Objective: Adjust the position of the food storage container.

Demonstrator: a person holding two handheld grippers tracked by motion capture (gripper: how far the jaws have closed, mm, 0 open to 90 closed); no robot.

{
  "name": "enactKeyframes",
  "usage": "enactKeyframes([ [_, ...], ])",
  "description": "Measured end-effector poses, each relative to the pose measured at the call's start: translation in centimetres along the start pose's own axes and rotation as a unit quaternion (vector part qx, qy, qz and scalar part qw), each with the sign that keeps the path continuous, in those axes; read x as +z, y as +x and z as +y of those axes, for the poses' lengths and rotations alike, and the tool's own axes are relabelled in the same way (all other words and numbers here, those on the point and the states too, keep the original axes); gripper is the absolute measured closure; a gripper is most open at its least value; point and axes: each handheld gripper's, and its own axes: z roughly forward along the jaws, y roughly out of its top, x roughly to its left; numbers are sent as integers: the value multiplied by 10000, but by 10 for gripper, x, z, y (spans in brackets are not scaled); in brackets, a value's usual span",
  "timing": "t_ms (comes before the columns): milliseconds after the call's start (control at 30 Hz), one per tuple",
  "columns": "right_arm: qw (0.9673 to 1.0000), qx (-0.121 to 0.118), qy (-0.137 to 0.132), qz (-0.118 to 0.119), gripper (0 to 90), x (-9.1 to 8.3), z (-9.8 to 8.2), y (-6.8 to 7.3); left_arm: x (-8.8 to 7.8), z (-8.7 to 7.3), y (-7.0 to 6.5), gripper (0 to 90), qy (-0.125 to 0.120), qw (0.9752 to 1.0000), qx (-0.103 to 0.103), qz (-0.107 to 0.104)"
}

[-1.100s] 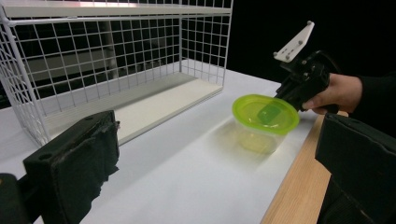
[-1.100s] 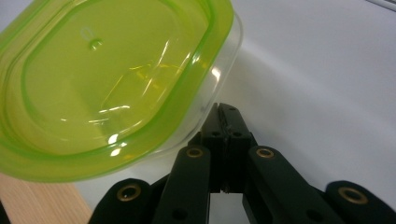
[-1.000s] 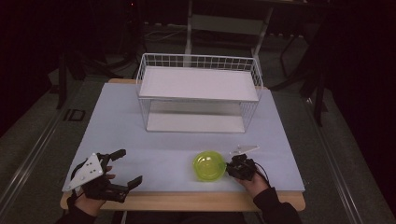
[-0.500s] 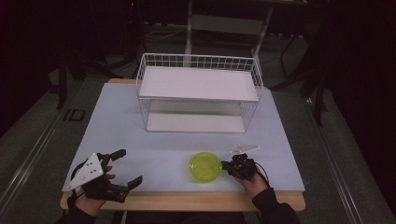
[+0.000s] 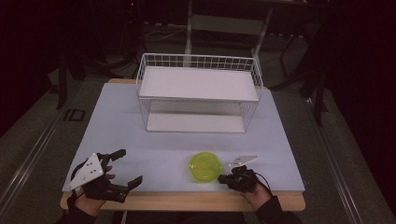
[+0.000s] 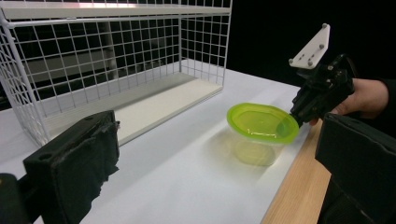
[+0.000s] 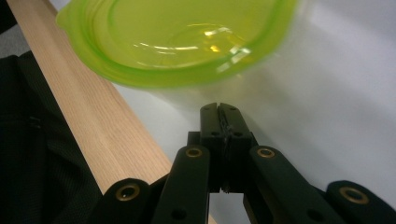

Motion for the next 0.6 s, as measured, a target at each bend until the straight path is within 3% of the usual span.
enactKeyframes([
  [267, 9994, -296, 12, 172, 896, 15, 10, 15, 1, 0, 0, 3, -2, 10000, -5, 0],
  [600, 9968, -667, 98, 437, 894, 44, 36, 40, 0, 0, 1, 3, -6, 10000, -14, -10],
])
